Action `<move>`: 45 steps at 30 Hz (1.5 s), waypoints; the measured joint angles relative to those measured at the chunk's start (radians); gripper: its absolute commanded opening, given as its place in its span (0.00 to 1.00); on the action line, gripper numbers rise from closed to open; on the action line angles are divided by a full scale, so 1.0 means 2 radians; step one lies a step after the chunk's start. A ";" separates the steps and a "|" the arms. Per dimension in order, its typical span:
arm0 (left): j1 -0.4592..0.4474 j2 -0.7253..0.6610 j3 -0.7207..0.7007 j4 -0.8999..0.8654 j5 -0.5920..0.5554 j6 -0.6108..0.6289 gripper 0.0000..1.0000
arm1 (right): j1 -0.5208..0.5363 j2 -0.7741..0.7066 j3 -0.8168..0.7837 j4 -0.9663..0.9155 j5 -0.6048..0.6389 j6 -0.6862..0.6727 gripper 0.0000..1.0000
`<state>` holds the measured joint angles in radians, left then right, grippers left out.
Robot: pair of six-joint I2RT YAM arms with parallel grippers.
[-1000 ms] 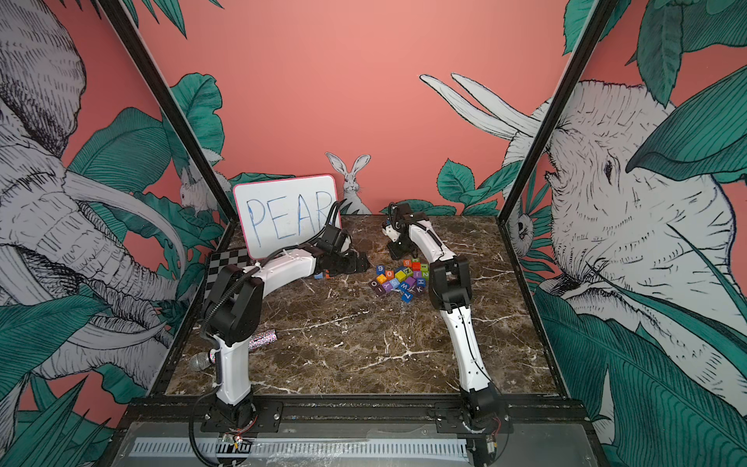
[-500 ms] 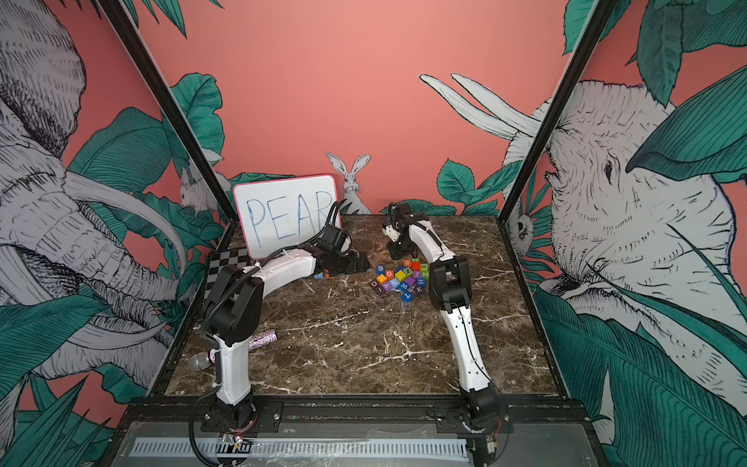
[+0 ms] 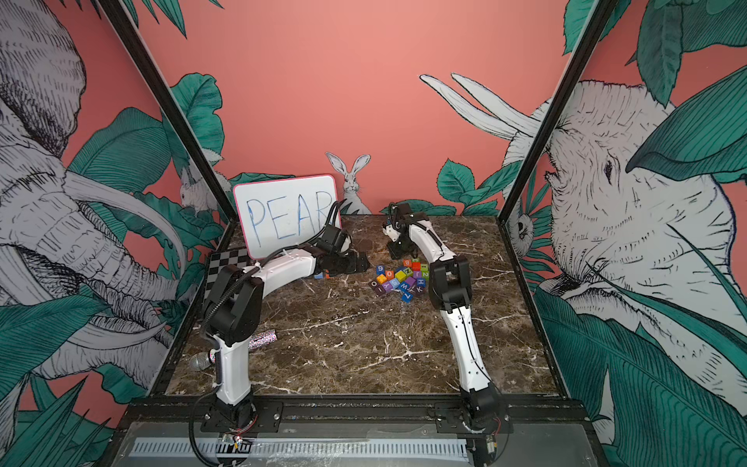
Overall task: Spell the uppercase word “pear” with letter blocks
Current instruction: Pick up the letter block from the center of the board.
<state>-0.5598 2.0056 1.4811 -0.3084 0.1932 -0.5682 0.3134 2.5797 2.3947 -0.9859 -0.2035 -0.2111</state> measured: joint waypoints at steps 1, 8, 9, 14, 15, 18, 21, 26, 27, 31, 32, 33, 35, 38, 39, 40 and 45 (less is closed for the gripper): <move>0.000 0.000 0.000 0.000 0.000 0.000 0.99 | 0.000 0.000 0.000 0.000 0.000 0.000 0.32; 0.000 -0.005 0.000 0.000 -0.001 0.000 0.99 | 0.000 0.000 0.000 0.000 0.000 0.002 0.32; 0.000 -0.005 0.000 0.000 -0.001 0.000 0.99 | 0.000 0.000 0.001 0.000 0.000 0.002 0.32; 0.000 -0.005 0.000 0.000 -0.001 0.000 0.99 | 0.000 0.000 0.004 0.000 0.000 0.005 0.32; 0.000 -0.005 0.000 0.000 -0.001 0.000 0.99 | 0.000 0.000 0.004 -0.001 0.000 0.005 0.32; 0.000 -0.005 0.000 0.000 -0.001 0.000 0.99 | 0.000 0.000 0.004 -0.002 0.000 0.009 0.32; 0.000 -0.005 -0.001 0.000 -0.001 -0.001 0.99 | 0.000 0.000 0.004 -0.002 0.000 0.012 0.32; 0.000 -0.005 -0.002 0.000 -0.001 -0.002 0.99 | 0.000 0.000 0.008 -0.009 0.000 0.022 0.32; 0.000 -0.005 -0.002 0.000 -0.001 -0.002 0.99 | 0.000 0.000 0.008 -0.008 0.001 0.026 0.32; 0.000 -0.005 -0.002 0.000 -0.002 -0.004 0.99 | 0.003 -0.002 0.001 -0.003 0.005 0.051 0.34; 0.000 -0.005 -0.002 0.000 -0.002 -0.004 0.99 | 0.004 -0.004 -0.006 0.002 0.006 0.058 0.34; 0.000 -0.005 -0.002 0.000 -0.001 -0.004 0.99 | 0.005 -0.008 -0.013 0.006 0.006 0.065 0.34; 0.000 -0.005 -0.002 0.000 -0.001 -0.004 0.99 | 0.007 -0.013 -0.023 0.012 0.009 0.076 0.34; 0.000 -0.005 -0.004 0.000 -0.001 -0.006 0.99 | 0.013 -0.019 -0.025 0.019 0.014 0.090 0.34; 0.000 -0.005 -0.005 0.000 -0.001 -0.006 0.99 | 0.015 -0.020 -0.025 0.021 0.015 0.095 0.34; 0.000 -0.005 -0.006 0.000 -0.001 -0.007 0.99 | 0.017 -0.021 -0.025 0.023 0.017 0.099 0.34; 0.000 -0.005 -0.006 0.000 -0.001 -0.008 0.99 | 0.027 -0.021 -0.025 0.031 0.032 0.126 0.34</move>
<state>-0.5594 1.9949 1.4685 -0.3077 0.1909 -0.5838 0.3679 2.5381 2.3447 -0.9249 -0.1402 0.0418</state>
